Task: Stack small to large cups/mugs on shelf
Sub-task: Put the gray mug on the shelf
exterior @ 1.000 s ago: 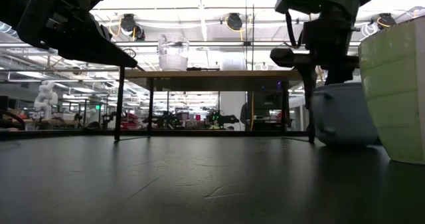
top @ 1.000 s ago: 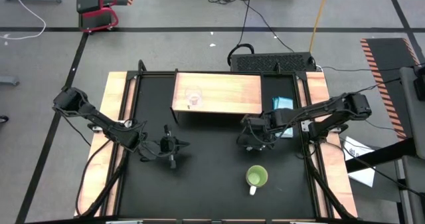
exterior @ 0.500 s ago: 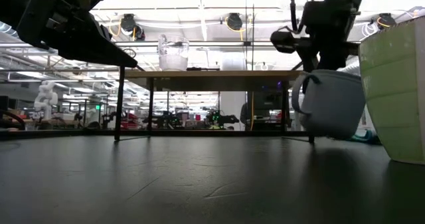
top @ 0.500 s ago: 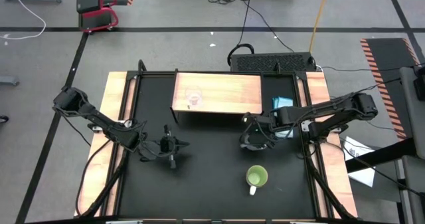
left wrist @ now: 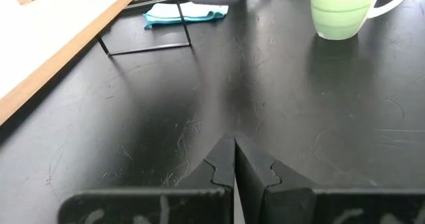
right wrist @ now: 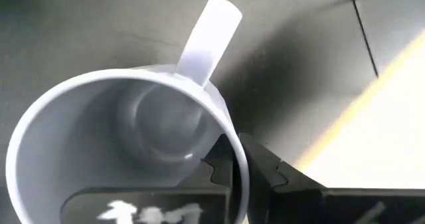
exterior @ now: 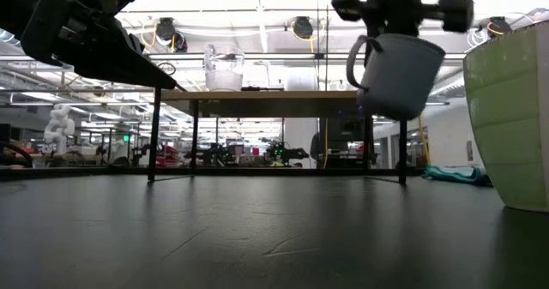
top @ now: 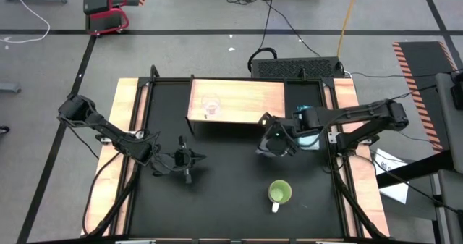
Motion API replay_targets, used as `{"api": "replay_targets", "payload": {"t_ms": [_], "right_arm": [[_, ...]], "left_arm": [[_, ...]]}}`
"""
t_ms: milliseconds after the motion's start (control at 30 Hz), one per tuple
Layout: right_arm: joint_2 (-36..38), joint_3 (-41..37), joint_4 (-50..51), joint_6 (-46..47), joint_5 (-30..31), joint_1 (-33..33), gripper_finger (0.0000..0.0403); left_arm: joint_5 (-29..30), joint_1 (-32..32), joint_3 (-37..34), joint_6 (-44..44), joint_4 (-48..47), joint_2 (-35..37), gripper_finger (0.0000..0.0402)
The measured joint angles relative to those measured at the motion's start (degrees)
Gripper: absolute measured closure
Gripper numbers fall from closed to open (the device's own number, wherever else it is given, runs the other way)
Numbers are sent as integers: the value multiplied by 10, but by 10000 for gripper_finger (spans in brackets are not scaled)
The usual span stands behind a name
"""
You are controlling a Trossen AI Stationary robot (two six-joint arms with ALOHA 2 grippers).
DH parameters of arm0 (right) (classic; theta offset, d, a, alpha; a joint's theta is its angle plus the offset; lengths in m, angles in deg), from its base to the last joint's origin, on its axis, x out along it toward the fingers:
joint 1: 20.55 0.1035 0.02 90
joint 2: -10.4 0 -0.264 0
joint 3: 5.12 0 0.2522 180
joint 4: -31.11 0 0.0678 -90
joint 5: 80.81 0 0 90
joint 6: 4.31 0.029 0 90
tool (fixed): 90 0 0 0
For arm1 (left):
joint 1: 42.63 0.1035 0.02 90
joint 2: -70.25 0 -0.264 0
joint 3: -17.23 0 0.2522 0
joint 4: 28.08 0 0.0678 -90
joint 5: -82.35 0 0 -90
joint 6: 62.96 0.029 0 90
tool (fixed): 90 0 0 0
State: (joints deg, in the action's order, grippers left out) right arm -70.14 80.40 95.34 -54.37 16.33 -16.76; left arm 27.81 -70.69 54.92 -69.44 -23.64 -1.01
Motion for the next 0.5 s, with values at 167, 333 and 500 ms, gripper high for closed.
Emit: {"api": "replay_targets", "payload": {"t_ms": [167, 333, 500], "right_arm": [[-49, 112, 85, -23, 3, -20, 402], [-83, 188, 128, -57, 3, -45, 402], [-110, 259, 167, -79, 4, -59, 402]], "left_arm": [[0, 0, 0, 0, -1, 0, 394], [0, 0, 0, 1, -1, 0, 394], [0, 0, 0, 1, -2, 0, 394]]}}
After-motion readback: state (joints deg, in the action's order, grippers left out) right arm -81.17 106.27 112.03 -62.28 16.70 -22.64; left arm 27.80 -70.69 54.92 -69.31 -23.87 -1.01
